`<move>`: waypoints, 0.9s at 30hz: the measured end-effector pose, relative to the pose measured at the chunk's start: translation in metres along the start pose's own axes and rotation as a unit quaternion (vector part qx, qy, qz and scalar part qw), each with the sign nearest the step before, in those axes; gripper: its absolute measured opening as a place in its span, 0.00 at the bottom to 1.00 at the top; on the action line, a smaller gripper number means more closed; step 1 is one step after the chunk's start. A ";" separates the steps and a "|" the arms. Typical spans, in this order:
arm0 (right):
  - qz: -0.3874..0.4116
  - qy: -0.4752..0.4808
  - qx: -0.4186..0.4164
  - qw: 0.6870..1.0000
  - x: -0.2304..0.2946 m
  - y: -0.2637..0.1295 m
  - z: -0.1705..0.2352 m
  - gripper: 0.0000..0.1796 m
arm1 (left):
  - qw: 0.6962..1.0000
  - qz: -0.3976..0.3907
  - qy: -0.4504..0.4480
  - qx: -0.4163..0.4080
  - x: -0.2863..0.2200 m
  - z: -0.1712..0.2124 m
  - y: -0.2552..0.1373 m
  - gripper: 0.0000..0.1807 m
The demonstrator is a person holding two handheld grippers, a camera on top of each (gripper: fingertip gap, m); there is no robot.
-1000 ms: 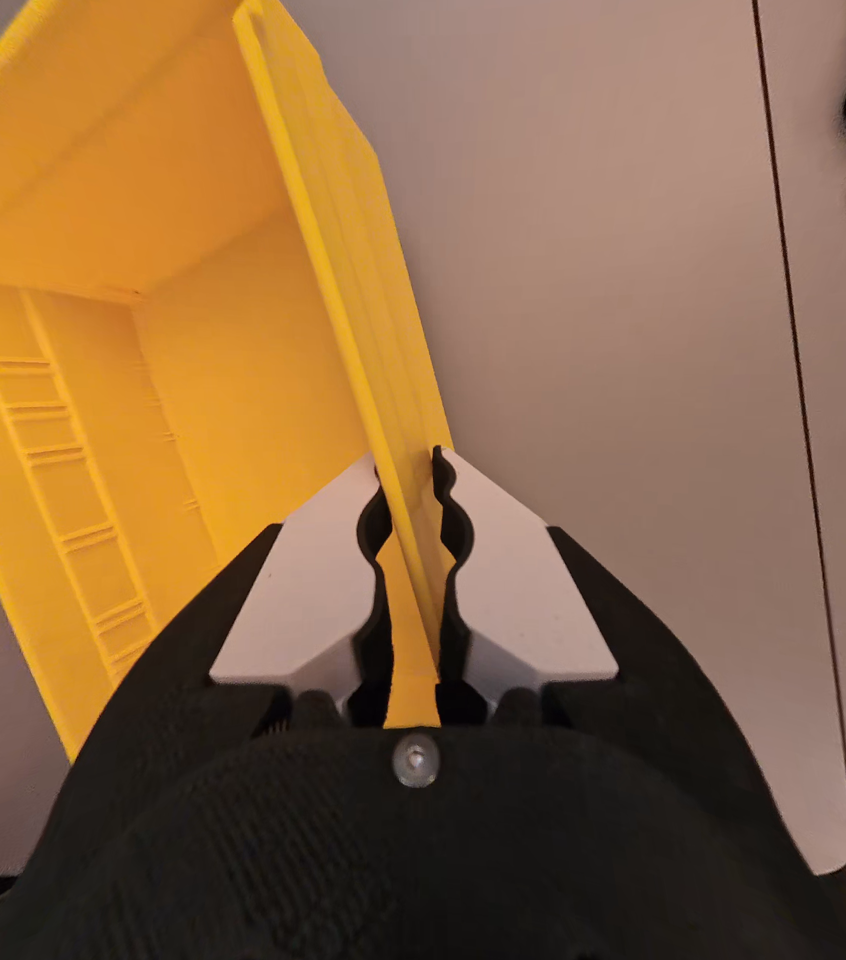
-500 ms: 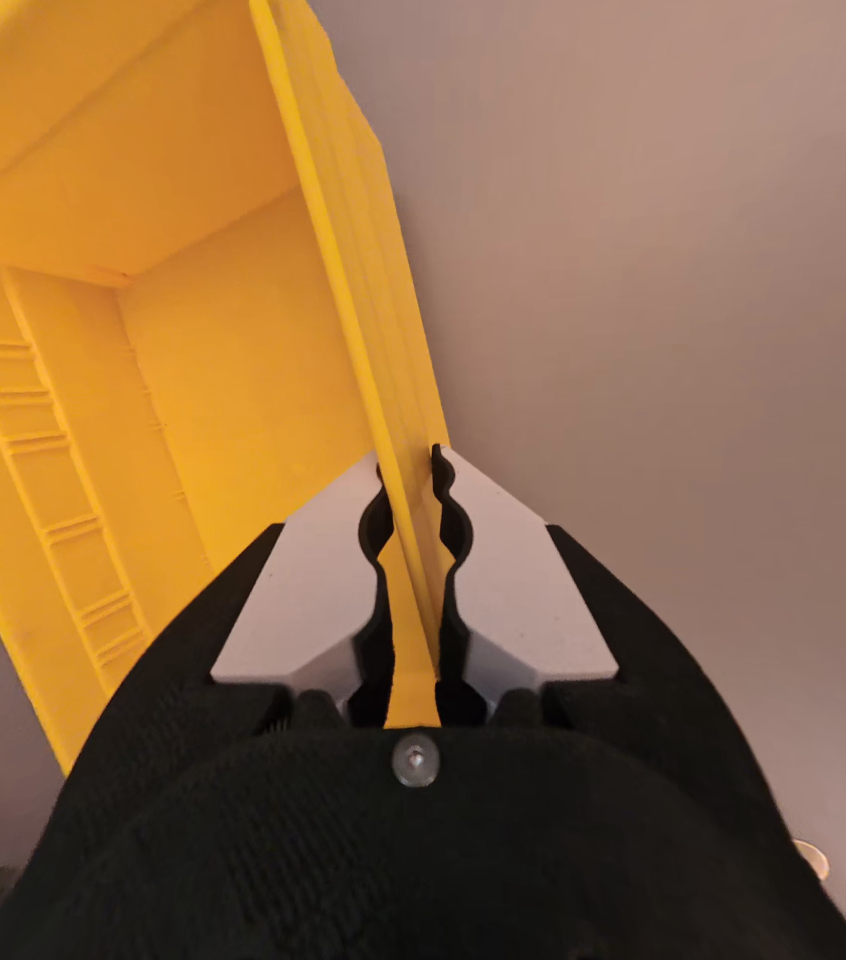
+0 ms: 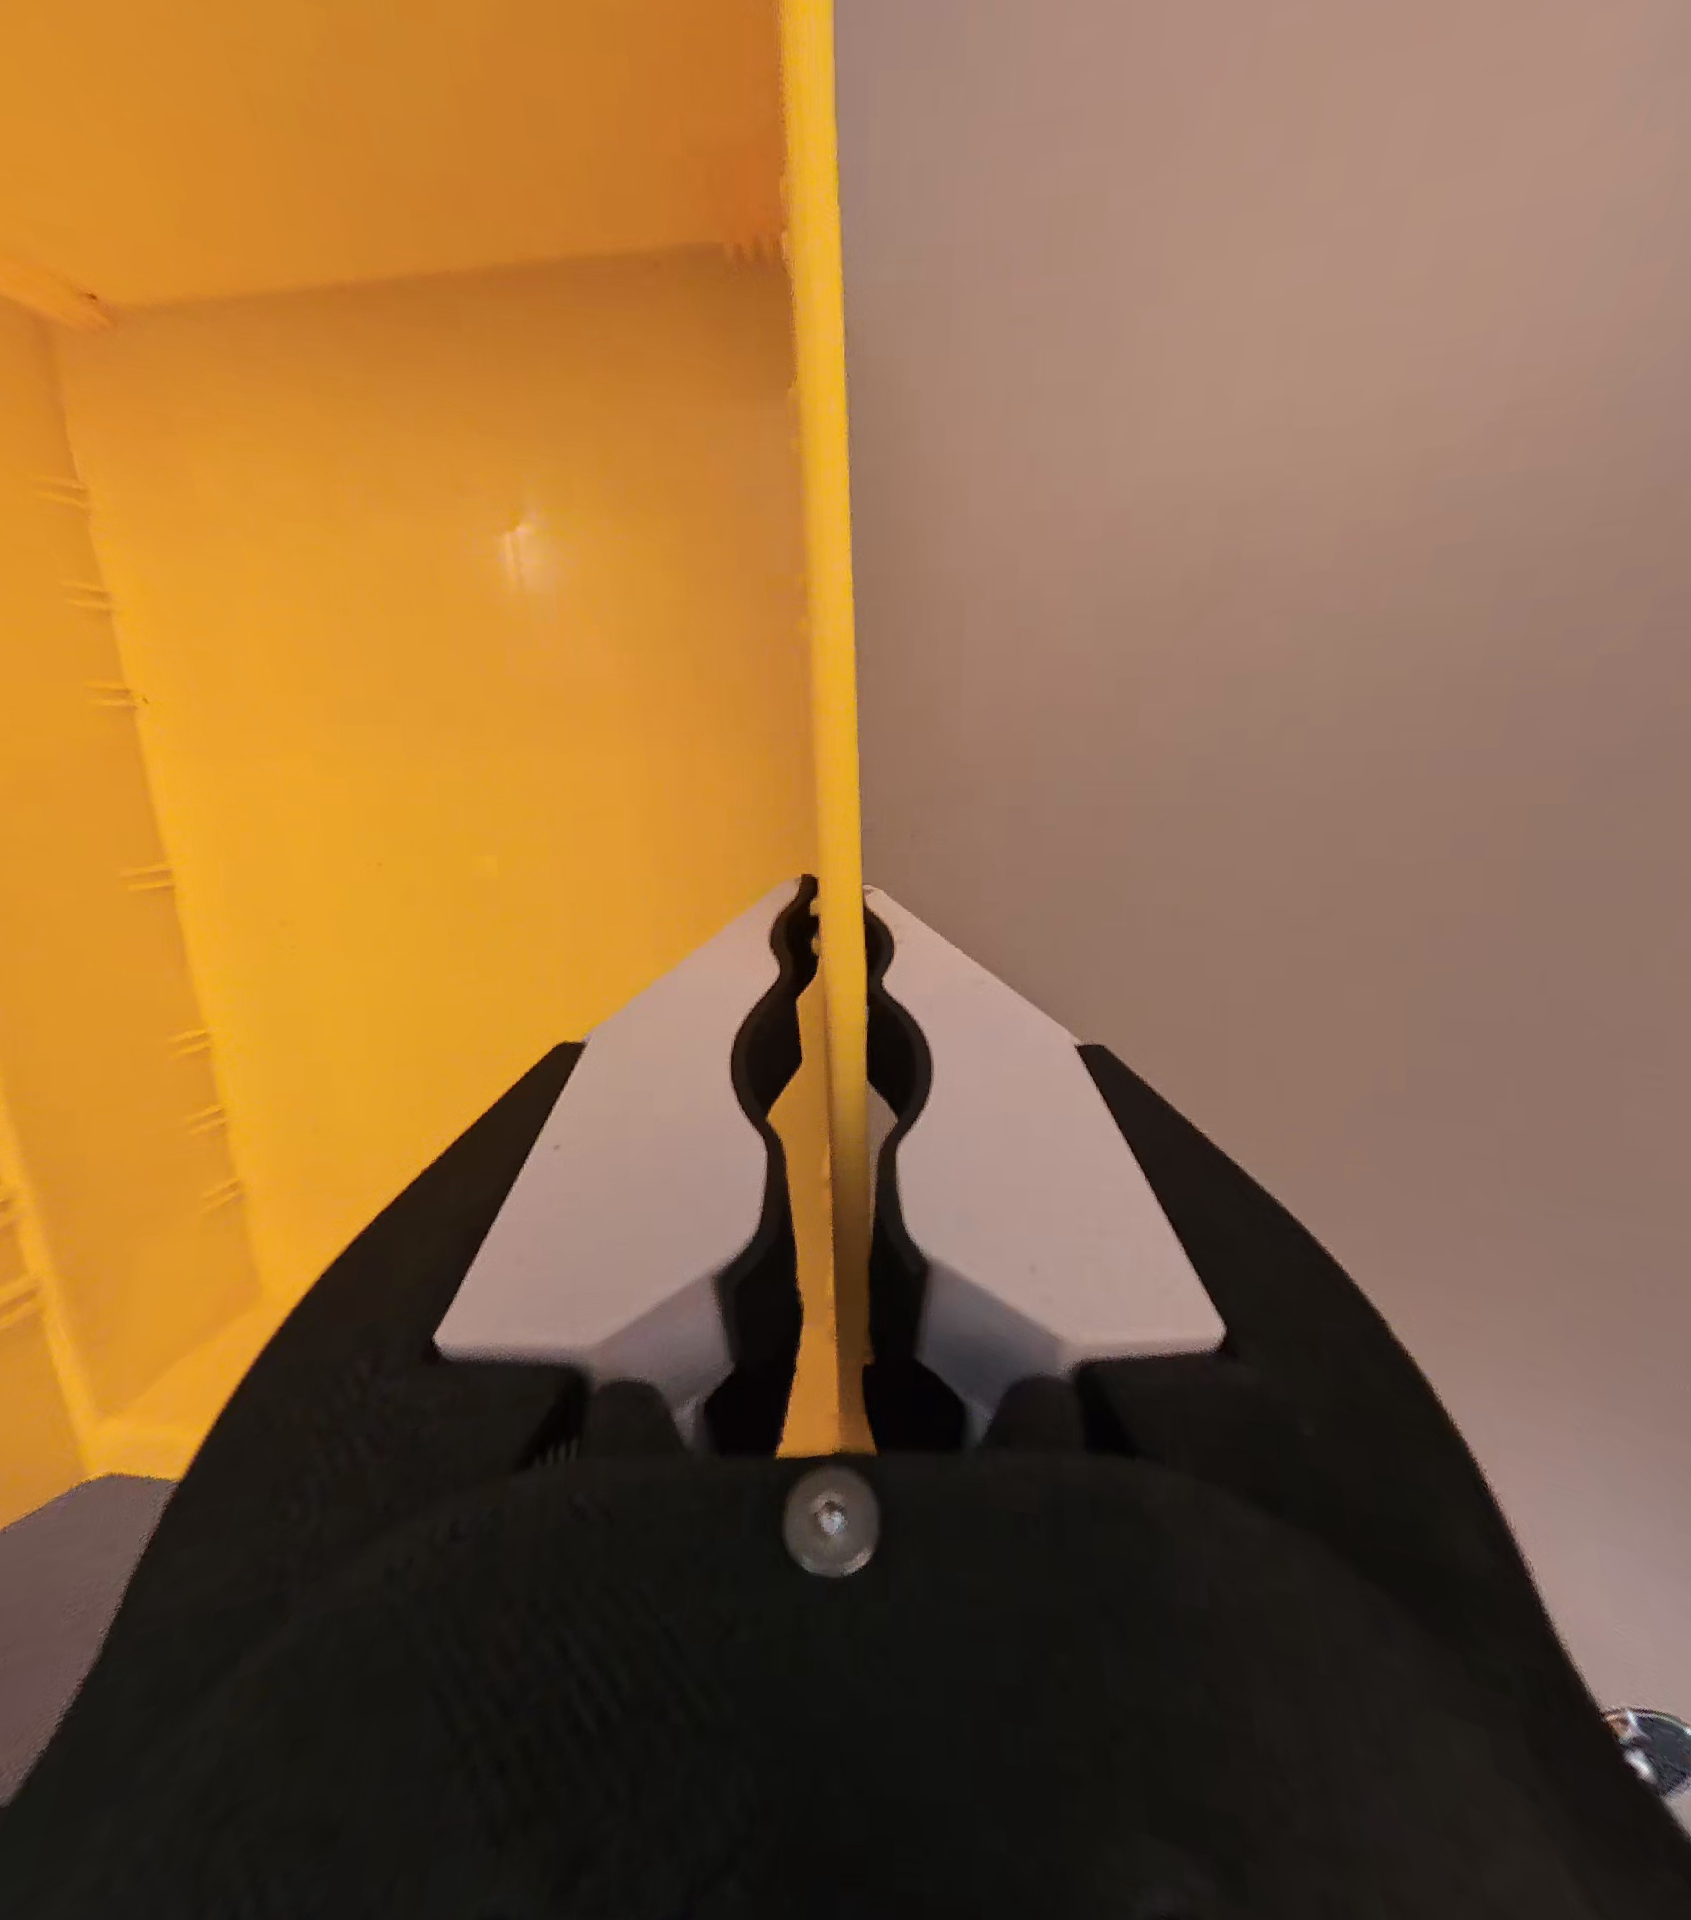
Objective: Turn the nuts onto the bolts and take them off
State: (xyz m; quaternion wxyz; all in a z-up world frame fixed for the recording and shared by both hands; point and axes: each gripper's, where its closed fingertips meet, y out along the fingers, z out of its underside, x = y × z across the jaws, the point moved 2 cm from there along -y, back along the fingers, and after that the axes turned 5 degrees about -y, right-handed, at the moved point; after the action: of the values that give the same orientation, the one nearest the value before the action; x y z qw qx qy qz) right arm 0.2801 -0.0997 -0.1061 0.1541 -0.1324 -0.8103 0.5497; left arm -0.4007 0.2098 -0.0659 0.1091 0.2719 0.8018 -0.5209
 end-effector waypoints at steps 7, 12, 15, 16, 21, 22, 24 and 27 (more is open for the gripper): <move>-0.053 0.024 -0.008 0.998 0.000 -0.001 0.003 0.03 | 0.998 -0.015 -0.054 -0.020 0.021 0.005 -0.015 0.06; -0.009 0.012 -0.010 1.000 -0.018 0.001 -0.006 0.02 | 0.998 -0.018 -0.019 0.054 0.011 0.036 -0.026 0.05; -0.009 0.018 -0.005 1.000 -0.024 0.002 -0.010 0.03 | 0.996 -0.034 0.009 0.077 0.007 0.045 -0.029 0.04; -0.014 0.020 -0.005 1.000 -0.024 0.002 -0.011 0.03 | 0.996 -0.041 0.018 0.078 0.007 0.046 -0.029 0.04; -0.009 0.029 -0.018 0.999 -0.034 0.003 -0.016 0.03 | 0.995 -0.042 0.034 0.083 0.007 0.049 -0.030 0.04; -0.005 0.026 -0.019 0.999 -0.036 0.003 -0.017 0.03 | 0.996 -0.040 0.028 0.081 0.008 0.048 -0.031 0.04; -0.004 0.010 -0.017 1.000 -0.036 0.003 -0.017 0.02 | 0.997 -0.043 0.016 0.068 0.013 0.045 -0.032 0.04; -0.011 0.004 -0.020 1.000 -0.037 0.004 -0.016 0.02 | 0.998 -0.032 0.002 0.060 0.016 0.044 -0.034 0.04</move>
State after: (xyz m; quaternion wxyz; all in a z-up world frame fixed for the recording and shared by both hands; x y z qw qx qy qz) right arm 0.3203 -0.0987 -0.1076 0.1610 -0.1286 -0.8219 0.5311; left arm -0.4378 0.1653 -0.0661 0.0737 0.2532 0.7777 -0.5706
